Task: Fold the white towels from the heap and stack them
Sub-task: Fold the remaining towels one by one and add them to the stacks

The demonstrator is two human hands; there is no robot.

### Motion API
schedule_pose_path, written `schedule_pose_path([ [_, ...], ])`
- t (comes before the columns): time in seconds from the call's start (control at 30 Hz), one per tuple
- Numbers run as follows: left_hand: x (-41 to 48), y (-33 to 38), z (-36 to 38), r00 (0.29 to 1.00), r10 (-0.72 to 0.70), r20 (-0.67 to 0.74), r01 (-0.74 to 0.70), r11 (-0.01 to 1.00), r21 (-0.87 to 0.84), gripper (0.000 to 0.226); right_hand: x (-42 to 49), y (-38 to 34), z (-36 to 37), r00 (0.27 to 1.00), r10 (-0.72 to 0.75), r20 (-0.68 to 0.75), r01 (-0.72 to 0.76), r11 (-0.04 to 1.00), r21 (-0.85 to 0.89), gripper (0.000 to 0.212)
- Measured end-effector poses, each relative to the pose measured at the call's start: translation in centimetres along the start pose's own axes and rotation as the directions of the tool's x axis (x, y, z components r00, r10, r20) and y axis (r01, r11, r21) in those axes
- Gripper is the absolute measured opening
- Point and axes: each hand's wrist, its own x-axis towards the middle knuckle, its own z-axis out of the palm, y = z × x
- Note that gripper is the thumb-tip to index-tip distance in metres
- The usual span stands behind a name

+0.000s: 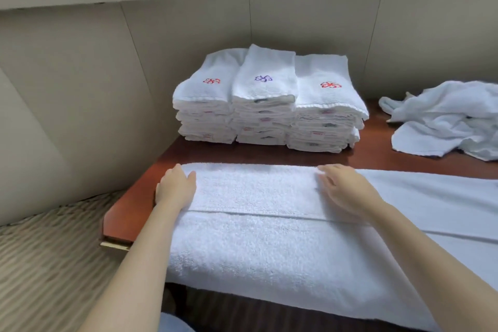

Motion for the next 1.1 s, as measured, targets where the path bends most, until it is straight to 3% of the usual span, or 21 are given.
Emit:
schedule_pose_path([
  [0.07,0.7,-0.1,-0.4,0.999,-0.03,-0.036,0.025,0.991,-0.128,0.04,0.4,2.1,-1.3,0.971,0.157,-0.178,-0.181,0.976,-0.124,0.041],
  [0.1,1.1,-0.3,-0.6,0.997,-0.067,-0.049,0.056,0.978,-0.201,0.022,0.6,3.4,-2.0,0.95,0.247,-0.192,-0.282,0.941,-0.189,0.042],
  [0.13,1.4,-0.4,-0.9,0.992,-0.12,-0.028,0.108,0.96,-0.258,0.009,0.8,4.6,-2.6,0.928,0.337,-0.16,-0.366,0.904,-0.22,0.039],
  [0.2,1.7,-0.4,-1.8,0.974,-0.218,0.061,0.226,0.934,-0.276,0.016,1.2,6.4,-3.3,0.894,0.447,-0.032,-0.445,0.876,-0.185,0.029],
  [0.3,2.0,-0.2,-2.7,0.944,-0.271,0.187,0.311,0.922,-0.232,0.015,2.1,7.8,-3.2,0.912,0.406,0.055,-0.398,0.91,-0.115,0.019],
  [0.4,2.3,0.4,-2.4,0.943,-0.269,0.195,0.315,0.91,-0.268,0.012,2.7,8.2,-2.3,0.923,0.385,-0.012,-0.383,0.914,-0.136,0.015],
  [0.5,2.6,1.1,-1.0,0.983,-0.181,-0.045,0.163,0.951,-0.264,0.026,3.2,8.1,-1.2,0.935,0.303,-0.184,-0.323,0.942,-0.09,0.015],
  [0.6,2.5,1.7,0.0,0.956,-0.097,-0.278,0.05,0.984,-0.173,0.013,4.0,7.9,-0.4,0.928,0.214,-0.306,-0.215,0.976,0.029,0.01],
  [0.7,2.6,1.7,0.7,0.963,-0.079,-0.257,0.07,0.997,-0.042,0.032,4.8,8.0,-0.2,0.949,0.229,-0.219,-0.224,0.973,0.047,0.008],
  [0.77,1.8,2.2,0.9,0.968,-0.033,-0.25,0.063,0.991,0.115,0.036,4.4,7.9,-0.3,0.939,0.209,-0.275,-0.224,0.974,-0.025,0.007],
  [0.83,0.4,3.3,0.8,0.976,0.082,-0.201,-0.027,0.964,0.264,0.037,3.5,7.7,0.0,0.934,0.139,-0.33,-0.18,0.979,-0.098,0.006],
  [0.9,-1.0,4.8,1.0,0.969,0.245,-0.042,-0.219,0.923,0.317,0.041,2.4,7.3,0.0,0.954,0.093,-0.284,-0.122,0.989,-0.086,0.017],
  [1.03,-5.2,7.8,2.7,0.803,0.443,0.399,-0.535,0.83,0.156,0.059,-0.4,7.7,-0.8,1.0,0.007,-0.026,-0.01,0.995,-0.099,0.034],
  [1.1,-6.6,8.3,3.3,0.736,0.482,0.476,-0.602,0.787,0.135,0.064,-2.4,8.9,-1.8,0.998,0.021,0.057,-0.014,0.993,-0.116,0.041],
])
